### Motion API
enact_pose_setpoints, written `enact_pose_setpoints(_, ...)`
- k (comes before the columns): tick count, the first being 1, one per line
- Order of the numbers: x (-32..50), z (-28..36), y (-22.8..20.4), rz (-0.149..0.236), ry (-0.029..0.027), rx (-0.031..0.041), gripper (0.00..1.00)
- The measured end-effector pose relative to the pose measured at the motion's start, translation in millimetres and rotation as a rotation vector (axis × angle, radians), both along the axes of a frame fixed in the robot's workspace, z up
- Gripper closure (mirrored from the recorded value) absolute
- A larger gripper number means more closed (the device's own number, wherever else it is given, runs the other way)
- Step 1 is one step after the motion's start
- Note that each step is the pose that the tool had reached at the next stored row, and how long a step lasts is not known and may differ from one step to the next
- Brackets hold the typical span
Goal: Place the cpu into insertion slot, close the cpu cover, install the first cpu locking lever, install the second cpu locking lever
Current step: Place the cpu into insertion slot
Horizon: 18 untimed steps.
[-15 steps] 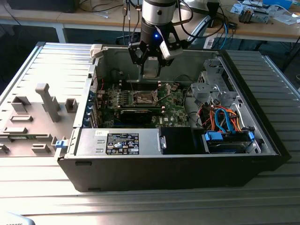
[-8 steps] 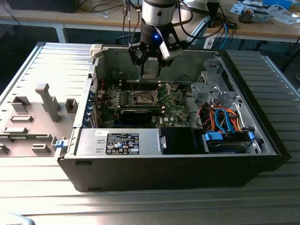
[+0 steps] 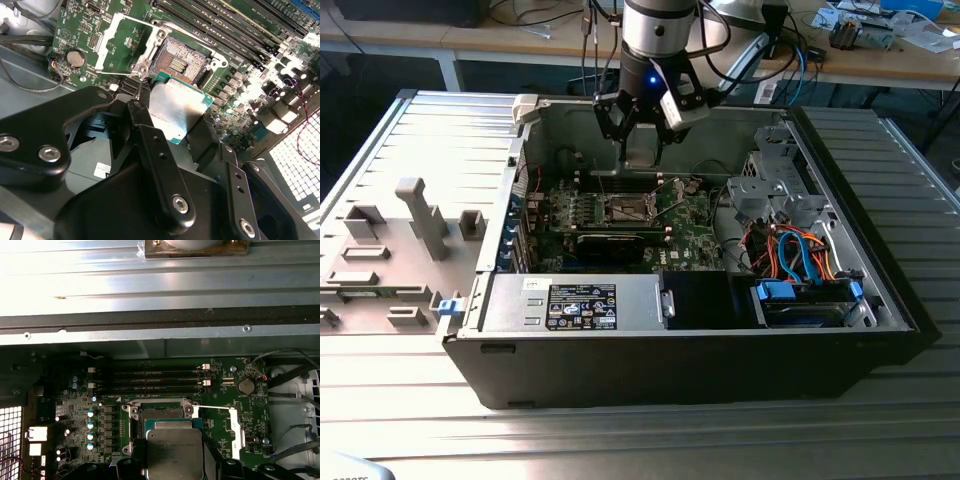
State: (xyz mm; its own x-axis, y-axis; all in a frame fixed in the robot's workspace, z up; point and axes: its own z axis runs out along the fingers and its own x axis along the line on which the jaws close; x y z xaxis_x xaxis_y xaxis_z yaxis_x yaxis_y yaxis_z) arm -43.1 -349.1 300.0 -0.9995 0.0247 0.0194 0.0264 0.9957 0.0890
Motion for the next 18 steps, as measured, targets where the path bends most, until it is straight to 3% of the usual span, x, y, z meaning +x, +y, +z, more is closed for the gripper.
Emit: enact_pose_setpoints(18, -0.1, -3.3, 0.0, 0.0, 0.0, 0.0, 0.46)
